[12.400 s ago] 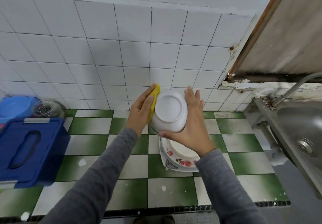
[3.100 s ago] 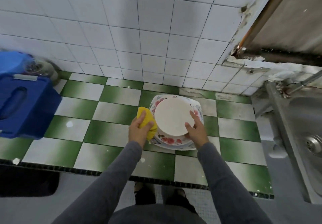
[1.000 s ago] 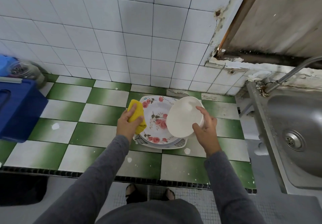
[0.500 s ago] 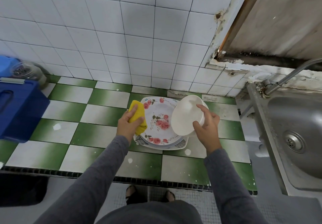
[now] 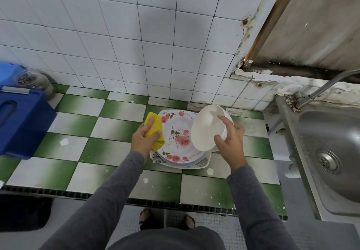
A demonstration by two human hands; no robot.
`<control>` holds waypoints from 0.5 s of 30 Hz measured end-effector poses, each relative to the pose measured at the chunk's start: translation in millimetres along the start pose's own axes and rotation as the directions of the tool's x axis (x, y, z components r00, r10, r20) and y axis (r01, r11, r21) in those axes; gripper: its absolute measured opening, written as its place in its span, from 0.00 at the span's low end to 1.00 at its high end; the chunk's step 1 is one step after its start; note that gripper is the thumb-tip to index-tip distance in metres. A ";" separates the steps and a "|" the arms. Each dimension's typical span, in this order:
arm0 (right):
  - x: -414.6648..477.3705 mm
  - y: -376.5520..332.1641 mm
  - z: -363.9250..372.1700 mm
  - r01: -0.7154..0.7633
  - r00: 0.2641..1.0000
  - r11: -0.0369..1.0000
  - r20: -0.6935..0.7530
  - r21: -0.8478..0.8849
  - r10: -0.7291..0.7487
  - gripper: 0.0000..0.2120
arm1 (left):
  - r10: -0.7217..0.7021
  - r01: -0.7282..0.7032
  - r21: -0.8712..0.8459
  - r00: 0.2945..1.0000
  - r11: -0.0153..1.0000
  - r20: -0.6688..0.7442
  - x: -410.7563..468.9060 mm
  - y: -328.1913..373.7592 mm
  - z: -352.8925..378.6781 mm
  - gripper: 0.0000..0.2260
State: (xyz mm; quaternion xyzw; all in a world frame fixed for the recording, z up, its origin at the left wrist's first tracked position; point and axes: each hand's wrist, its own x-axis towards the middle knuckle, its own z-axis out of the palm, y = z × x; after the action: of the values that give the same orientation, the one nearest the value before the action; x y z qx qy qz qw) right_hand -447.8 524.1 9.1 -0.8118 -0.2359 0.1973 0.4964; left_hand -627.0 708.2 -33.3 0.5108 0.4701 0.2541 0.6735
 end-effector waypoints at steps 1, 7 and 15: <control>0.0 -0.4 0.6 0.004 1.000 1.000 0.004 -0.009 -0.004 0.29 | -0.002 0.002 -0.005 1.000 1.000 0.000 0.2 0.3 -0.1 0.26; 0.5 -1.6 4.8 0.068 0.997 0.993 0.046 -0.101 -0.064 0.31 | -0.011 0.011 -0.021 1.000 1.000 -0.001 3.7 1.2 0.1 0.26; 4.4 -4.9 6.6 0.151 0.987 0.966 0.083 -0.210 -0.136 0.30 | -0.015 0.014 -0.025 1.000 1.000 -0.004 6.2 4.6 2.3 0.26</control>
State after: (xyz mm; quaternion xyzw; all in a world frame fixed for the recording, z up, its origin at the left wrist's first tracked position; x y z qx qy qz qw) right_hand -448.8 533.4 10.3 -0.8345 -0.3307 0.1617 0.4100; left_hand -621.7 713.8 -31.3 0.4984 0.4720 0.2561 0.6806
